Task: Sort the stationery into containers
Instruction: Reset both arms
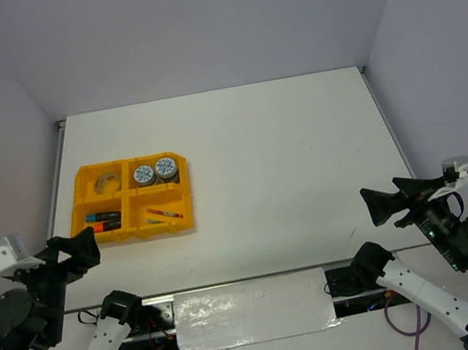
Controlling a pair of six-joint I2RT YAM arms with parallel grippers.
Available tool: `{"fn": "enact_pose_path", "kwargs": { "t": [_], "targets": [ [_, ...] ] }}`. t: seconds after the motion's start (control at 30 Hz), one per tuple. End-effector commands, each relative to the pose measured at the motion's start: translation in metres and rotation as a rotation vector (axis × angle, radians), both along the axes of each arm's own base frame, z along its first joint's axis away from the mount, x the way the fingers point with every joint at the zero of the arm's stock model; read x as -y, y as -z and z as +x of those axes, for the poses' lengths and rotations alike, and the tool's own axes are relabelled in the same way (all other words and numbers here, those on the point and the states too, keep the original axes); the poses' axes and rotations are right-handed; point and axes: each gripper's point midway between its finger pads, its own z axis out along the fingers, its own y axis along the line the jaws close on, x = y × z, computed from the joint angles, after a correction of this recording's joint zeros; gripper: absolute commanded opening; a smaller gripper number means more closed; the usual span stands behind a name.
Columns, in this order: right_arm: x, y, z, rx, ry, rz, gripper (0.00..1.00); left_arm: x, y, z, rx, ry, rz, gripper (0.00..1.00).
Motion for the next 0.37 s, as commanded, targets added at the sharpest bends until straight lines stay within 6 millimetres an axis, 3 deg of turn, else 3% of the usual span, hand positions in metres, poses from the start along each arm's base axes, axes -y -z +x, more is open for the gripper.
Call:
{"fn": "enact_pose_path", "kwargs": {
  "t": [0.0, 0.13, 0.33],
  "targets": [
    [0.0055, 0.0057, 0.0000, -0.003, 0.018, -0.036, 1.00, -0.0184, -0.0038, -0.0142, 0.012, -0.070, 0.013, 0.99],
    [0.0046, 0.0064, 0.0009, -0.009, 0.018, -0.038, 1.00, -0.0220, -0.0079, -0.0227, 0.056, -0.071, -0.005, 0.99],
    [0.0062, 0.0071, 0.0016, -0.015, 0.029, -0.038, 1.00, -0.0198, -0.0038, -0.0182, 0.042, -0.068, 0.003, 0.99]
  ]
}}
